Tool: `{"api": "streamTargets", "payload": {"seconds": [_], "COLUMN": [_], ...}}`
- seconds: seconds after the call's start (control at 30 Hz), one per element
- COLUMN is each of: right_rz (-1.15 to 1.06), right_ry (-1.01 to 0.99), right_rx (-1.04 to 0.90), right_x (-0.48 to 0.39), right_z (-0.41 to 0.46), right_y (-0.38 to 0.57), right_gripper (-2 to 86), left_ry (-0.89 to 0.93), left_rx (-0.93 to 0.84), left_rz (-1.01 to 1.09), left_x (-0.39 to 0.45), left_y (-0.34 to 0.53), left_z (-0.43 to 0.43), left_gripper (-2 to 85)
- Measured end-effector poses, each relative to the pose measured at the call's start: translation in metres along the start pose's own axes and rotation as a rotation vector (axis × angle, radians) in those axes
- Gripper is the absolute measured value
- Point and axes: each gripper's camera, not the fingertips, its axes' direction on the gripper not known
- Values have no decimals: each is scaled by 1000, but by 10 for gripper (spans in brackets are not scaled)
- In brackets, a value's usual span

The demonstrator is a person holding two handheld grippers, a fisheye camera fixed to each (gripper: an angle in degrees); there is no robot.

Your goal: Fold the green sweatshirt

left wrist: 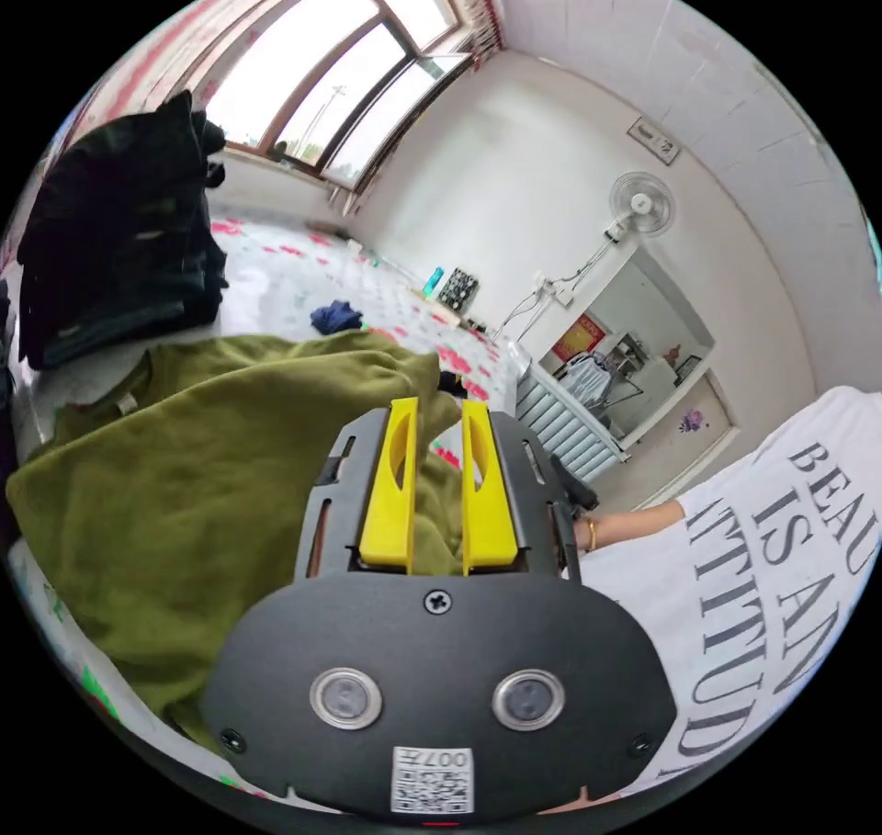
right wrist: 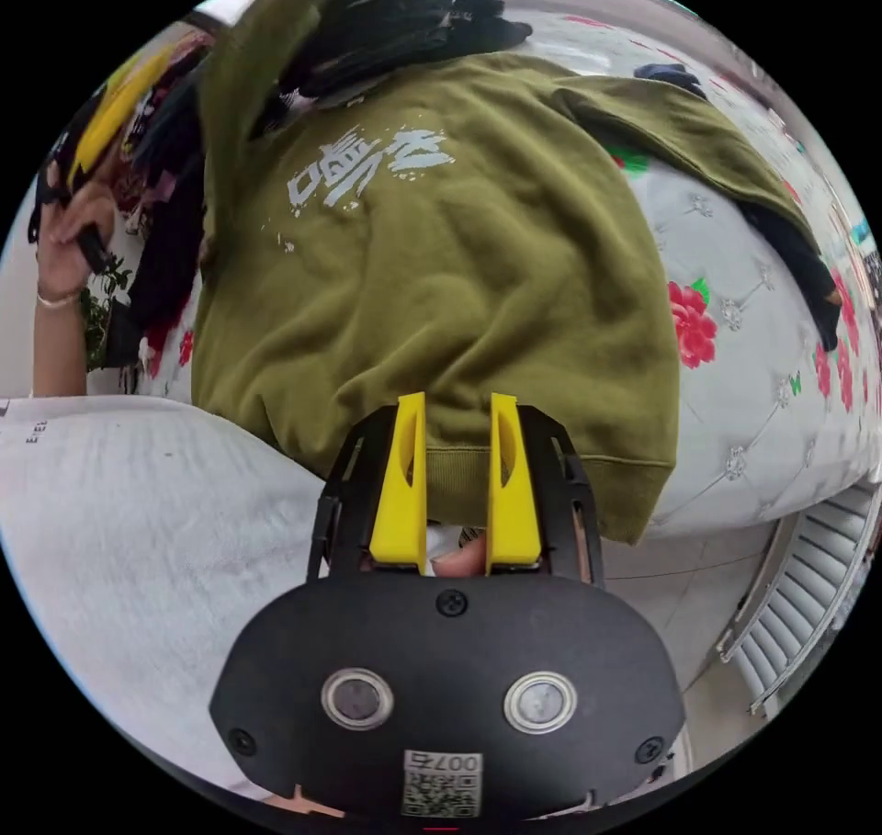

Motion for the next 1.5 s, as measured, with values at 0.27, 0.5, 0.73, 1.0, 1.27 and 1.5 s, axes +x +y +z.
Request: {"api": "streamTargets", "payload": {"seconds": [0.27,0.5,0.73,1.0,1.27,1.5], "right_rz": [284,427,821,900,720,-95], "right_ry": [-204,-241,-361,-341,-295,-315], "right_rx": [278,494,760,704,682,801], "right_x": [96,180,336,428,414,210], "right_z": [-50,-87,-123,-121,-145,-239], "right_y": [58,20,6,-29,-62,-117], "right_gripper": [90,101,98,59,0,-2], "left_ry": [-419,-742,-758,-800,-852,-873], "left_rx": [-300,-312,-247,-113,-8,52], "left_rz": [-306,-696,-946,-1226,-1308,-1310], "left_x": [-56,-109,-108,-89,-57,-26], "left_y": [139,214,246,270,263,263], "left_z": [38,-44,-56,-61,-53,-58], "left_gripper": [64,36,3,-9,-10,-8]}}
